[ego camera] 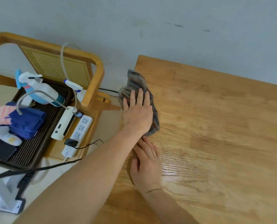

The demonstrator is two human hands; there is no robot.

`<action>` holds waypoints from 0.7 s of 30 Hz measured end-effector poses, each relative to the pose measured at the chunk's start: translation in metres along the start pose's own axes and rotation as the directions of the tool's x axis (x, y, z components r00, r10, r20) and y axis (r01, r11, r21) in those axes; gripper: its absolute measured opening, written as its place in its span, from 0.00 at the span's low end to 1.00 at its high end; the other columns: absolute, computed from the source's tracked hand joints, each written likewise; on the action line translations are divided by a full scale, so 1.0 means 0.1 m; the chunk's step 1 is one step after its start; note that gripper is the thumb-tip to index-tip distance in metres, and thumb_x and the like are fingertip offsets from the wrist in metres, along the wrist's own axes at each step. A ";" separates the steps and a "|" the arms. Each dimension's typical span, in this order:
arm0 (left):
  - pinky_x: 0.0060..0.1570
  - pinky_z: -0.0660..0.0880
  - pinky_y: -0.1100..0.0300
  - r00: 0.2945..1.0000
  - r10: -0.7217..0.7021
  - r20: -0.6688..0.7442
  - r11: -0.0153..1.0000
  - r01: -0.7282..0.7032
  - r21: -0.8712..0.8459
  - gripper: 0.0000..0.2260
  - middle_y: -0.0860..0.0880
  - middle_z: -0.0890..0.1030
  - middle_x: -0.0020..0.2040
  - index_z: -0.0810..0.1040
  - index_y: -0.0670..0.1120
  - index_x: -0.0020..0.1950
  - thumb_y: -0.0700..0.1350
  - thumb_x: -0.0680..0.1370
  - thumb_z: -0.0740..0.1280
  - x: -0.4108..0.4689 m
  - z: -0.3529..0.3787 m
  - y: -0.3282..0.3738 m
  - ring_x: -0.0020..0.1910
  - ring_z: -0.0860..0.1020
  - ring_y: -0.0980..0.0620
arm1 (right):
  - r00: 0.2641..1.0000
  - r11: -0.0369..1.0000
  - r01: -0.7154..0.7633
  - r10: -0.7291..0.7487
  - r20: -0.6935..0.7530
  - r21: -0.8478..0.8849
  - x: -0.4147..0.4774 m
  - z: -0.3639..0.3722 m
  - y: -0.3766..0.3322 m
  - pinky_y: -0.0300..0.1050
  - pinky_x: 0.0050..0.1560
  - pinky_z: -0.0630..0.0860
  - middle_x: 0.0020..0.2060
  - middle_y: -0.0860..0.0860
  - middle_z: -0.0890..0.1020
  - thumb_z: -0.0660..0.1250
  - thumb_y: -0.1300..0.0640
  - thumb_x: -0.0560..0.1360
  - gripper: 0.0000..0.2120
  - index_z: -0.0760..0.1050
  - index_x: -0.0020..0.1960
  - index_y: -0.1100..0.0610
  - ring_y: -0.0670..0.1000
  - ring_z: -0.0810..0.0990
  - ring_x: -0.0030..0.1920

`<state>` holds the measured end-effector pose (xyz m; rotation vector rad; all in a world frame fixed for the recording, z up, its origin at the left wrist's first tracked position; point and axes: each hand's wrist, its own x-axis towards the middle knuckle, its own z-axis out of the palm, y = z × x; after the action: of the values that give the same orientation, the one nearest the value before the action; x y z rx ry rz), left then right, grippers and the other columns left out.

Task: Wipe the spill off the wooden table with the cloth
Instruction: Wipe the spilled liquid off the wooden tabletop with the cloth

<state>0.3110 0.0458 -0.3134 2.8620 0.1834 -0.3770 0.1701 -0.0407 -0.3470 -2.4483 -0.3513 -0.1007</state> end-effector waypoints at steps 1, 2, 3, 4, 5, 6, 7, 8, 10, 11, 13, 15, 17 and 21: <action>0.74 0.47 0.44 0.996 0.080 0.036 0.996 -0.079 -0.027 0.25 0.48 0.45 0.79 0.47 0.49 0.79 0.52 0.83 0.47 -0.08 -0.02 0.07 0.77 0.43 0.45 | 0.999 0.993 -0.025 0.030 -0.042 0.113 0.00 -0.05 0.03 0.51 0.67 0.68 0.56 0.51 0.82 0.58 0.61 0.70 0.17 0.82 0.53 0.58 0.50 0.74 0.63; 0.74 0.48 0.46 0.988 0.146 0.046 0.985 -0.141 -0.095 0.24 0.49 0.48 0.79 0.50 0.50 0.79 0.52 0.83 0.49 -0.16 -0.04 0.12 0.77 0.45 0.47 | 0.994 0.978 -0.042 0.061 -0.087 0.206 0.03 -0.14 0.06 0.52 0.60 0.73 0.52 0.51 0.82 0.58 0.62 0.69 0.17 0.82 0.50 0.59 0.50 0.76 0.58; 0.74 0.51 0.48 0.984 0.178 -0.001 0.966 -0.175 -0.193 0.22 0.48 0.53 0.78 0.56 0.50 0.77 0.49 0.83 0.51 -0.23 -0.07 0.15 0.77 0.49 0.48 | 0.988 0.966 -0.039 0.074 -0.132 0.256 0.09 -0.26 0.09 0.52 0.54 0.75 0.49 0.52 0.81 0.58 0.63 0.69 0.16 0.81 0.49 0.59 0.51 0.77 0.54; 0.73 0.56 0.51 0.982 0.154 -0.107 0.940 -0.179 -0.290 0.20 0.47 0.61 0.76 0.64 0.49 0.75 0.45 0.82 0.55 -0.30 -0.10 0.15 0.75 0.55 0.48 | 0.982 0.966 -0.013 0.061 -0.177 0.258 0.17 -0.38 0.12 0.52 0.51 0.76 0.49 0.53 0.79 0.58 0.63 0.70 0.15 0.81 0.50 0.60 0.52 0.76 0.52; 0.69 0.61 0.56 0.969 0.058 -0.241 0.925 -0.143 -0.351 0.18 0.47 0.69 0.70 0.70 0.48 0.70 0.41 0.80 0.57 -0.36 -0.12 0.12 0.71 0.62 0.49 | 0.976 0.975 0.027 0.021 -0.216 0.219 0.29 -0.51 0.14 0.51 0.51 0.75 0.50 0.54 0.78 0.58 0.63 0.71 0.15 0.80 0.52 0.60 0.53 0.75 0.52; 0.62 0.64 0.60 0.931 -0.086 -0.353 0.918 -0.063 -0.391 0.16 0.47 0.73 0.63 0.75 0.47 0.63 0.38 0.77 0.59 -0.44 -0.11 0.07 0.64 0.67 0.49 | 0.975 0.986 0.062 -0.026 -0.222 0.157 0.44 -0.59 0.16 0.51 0.54 0.75 0.53 0.55 0.78 0.59 0.63 0.72 0.16 0.79 0.55 0.60 0.54 0.75 0.54; 0.56 0.64 0.63 0.885 -0.226 -0.407 0.902 0.034 -0.429 0.15 0.48 0.74 0.58 0.76 0.47 0.58 0.36 0.75 0.60 -0.54 -0.08 0.01 0.59 0.69 0.50 | 0.983 0.993 0.083 -0.067 -0.172 0.084 0.61 -0.64 0.19 0.51 0.60 0.73 0.59 0.55 0.77 0.58 0.61 0.75 0.18 0.77 0.61 0.59 0.55 0.74 0.60; 0.55 0.64 0.64 0.855 -0.320 -0.407 0.882 0.113 -0.457 0.14 0.49 0.74 0.56 0.77 0.47 0.56 0.35 0.74 0.60 -0.63 0.00 -0.04 0.57 0.70 0.50 | 0.994 0.995 0.095 -0.095 -0.059 0.000 0.77 -0.63 0.23 0.53 0.68 0.68 0.67 0.55 0.73 0.57 0.56 0.78 0.20 0.72 0.69 0.56 0.55 0.69 0.69; 0.62 0.63 0.62 0.867 -0.353 -0.351 0.889 0.195 -0.414 0.16 0.48 0.74 0.62 0.76 0.46 0.60 0.35 0.75 0.60 -0.78 0.19 -0.07 0.63 0.69 0.48 | 0.969 0.976 0.121 -0.077 0.234 -0.183 1.02 -0.54 0.35 0.56 0.76 0.53 0.78 0.52 0.57 0.49 0.44 0.82 0.26 0.55 0.78 0.47 0.53 0.52 0.78; 0.67 0.60 0.59 0.893 -0.309 -0.328 0.917 0.188 -0.353 0.18 0.47 0.71 0.67 0.73 0.45 0.65 0.37 0.76 0.59 -0.84 0.27 -0.06 0.68 0.67 0.47 | 0.938 0.957 0.151 -0.059 0.341 -0.250 1.11 -0.47 0.43 0.57 0.77 0.49 0.79 0.50 0.50 0.45 0.39 0.81 0.27 0.48 0.79 0.43 0.52 0.45 0.79; 0.72 0.57 0.53 0.932 -0.202 -0.301 0.963 0.133 -0.233 0.21 0.46 0.67 0.73 0.67 0.44 0.71 0.40 0.78 0.55 -0.85 0.38 -0.07 0.73 0.61 0.45 | 0.905 0.921 0.202 -0.045 0.423 -0.333 1.23 -0.35 0.57 0.58 0.77 0.45 0.80 0.49 0.47 0.42 0.36 0.80 0.28 0.42 0.78 0.39 0.51 0.41 0.79; 0.73 0.57 0.48 0.949 -0.182 -0.256 0.970 0.130 -0.206 0.22 0.47 0.65 0.74 0.64 0.45 0.74 0.42 0.79 0.53 -0.78 0.36 -0.05 0.75 0.57 0.46 | 0.907 0.910 0.215 -0.051 0.417 -0.355 1.41 -0.31 0.62 0.58 0.76 0.43 0.80 0.49 0.48 0.43 0.37 0.81 0.26 0.44 0.78 0.37 0.53 0.42 0.79; 0.74 0.55 0.47 0.961 -0.167 -0.219 0.971 0.121 -0.208 0.22 0.49 0.63 0.75 0.62 0.47 0.75 0.45 0.81 0.52 -0.66 0.33 0.01 0.76 0.54 0.48 | 0.923 0.902 0.197 -0.039 0.382 -0.383 1.68 -0.27 0.63 0.61 0.76 0.43 0.79 0.50 0.50 0.43 0.40 0.81 0.25 0.45 0.77 0.36 0.56 0.44 0.79; 0.75 0.50 0.48 0.975 -0.096 -0.199 0.981 0.058 -0.187 0.26 0.51 0.60 0.77 0.60 0.48 0.76 0.50 0.79 0.44 -0.28 0.30 0.21 0.77 0.52 0.50 | 0.944 0.886 0.181 -0.035 0.327 -0.427 2.44 -0.21 0.77 0.63 0.75 0.44 0.78 0.50 0.58 0.47 0.46 0.82 0.24 0.55 0.78 0.42 0.57 0.51 0.78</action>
<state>0.2807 0.0148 -0.3292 2.7158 0.3493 -0.0698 0.4266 -0.0565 -0.3384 -2.9136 -0.6711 0.1814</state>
